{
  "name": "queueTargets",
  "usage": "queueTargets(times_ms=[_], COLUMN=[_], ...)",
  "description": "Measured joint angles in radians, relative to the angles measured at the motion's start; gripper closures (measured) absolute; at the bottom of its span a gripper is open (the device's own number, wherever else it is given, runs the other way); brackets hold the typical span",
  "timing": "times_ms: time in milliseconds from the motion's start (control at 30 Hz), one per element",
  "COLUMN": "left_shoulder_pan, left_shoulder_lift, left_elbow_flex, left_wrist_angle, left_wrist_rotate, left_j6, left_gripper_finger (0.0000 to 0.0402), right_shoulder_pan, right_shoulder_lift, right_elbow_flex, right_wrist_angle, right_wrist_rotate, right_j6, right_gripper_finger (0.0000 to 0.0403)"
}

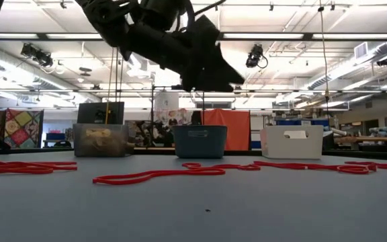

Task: Sort rubber bands into baskets
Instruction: Put the black rubber band into the blue bin

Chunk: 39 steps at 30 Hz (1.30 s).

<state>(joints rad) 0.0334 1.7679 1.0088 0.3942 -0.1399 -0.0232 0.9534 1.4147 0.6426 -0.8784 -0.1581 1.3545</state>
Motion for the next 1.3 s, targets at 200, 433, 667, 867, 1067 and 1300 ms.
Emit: queueTargets(times_ms=[200,433,667,867,1067,1300], left_shoulder_pan=[-0.009,-0.051,-0.082,-0.099,-0.114,-0.135], left_shoulder_lift=[0.000,0.000,0.000,0.001,0.007,0.071], left_elbow_flex=[-0.001,-0.001,-0.001,-0.001,-0.001,0.000], left_wrist_angle=[-0.036,0.038,0.069,0.086,0.110,0.223], left_wrist_rotate=[0.001,0.077,0.087,0.087,0.090,0.090], left_j6=[0.002,-0.007,-0.012,-0.014,-0.010,-0.015], left_gripper_finger=[0.0106,0.0106,0.0106,0.0106,0.0106,0.0106], right_shoulder_pan=[0.002,-0.032,-0.087,-0.164,-0.252,-0.356], right_shoulder_lift=[0.000,0.000,0.000,0.000,0.000,0.000], right_elbow_flex=[0.011,0.067,0.112,0.124,0.125,0.126], right_wrist_angle=[0.032,-0.047,-0.050,-0.017,0.174,0.533], right_wrist_rotate=[0.028,0.272,0.656,0.982,1.153,1.190], right_j6=[-0.045,-0.027,-0.080,-0.173,-0.436,-0.870], right_gripper_finger=[0.0386,0.0395,0.0396,0.0396,0.0396,0.0396])
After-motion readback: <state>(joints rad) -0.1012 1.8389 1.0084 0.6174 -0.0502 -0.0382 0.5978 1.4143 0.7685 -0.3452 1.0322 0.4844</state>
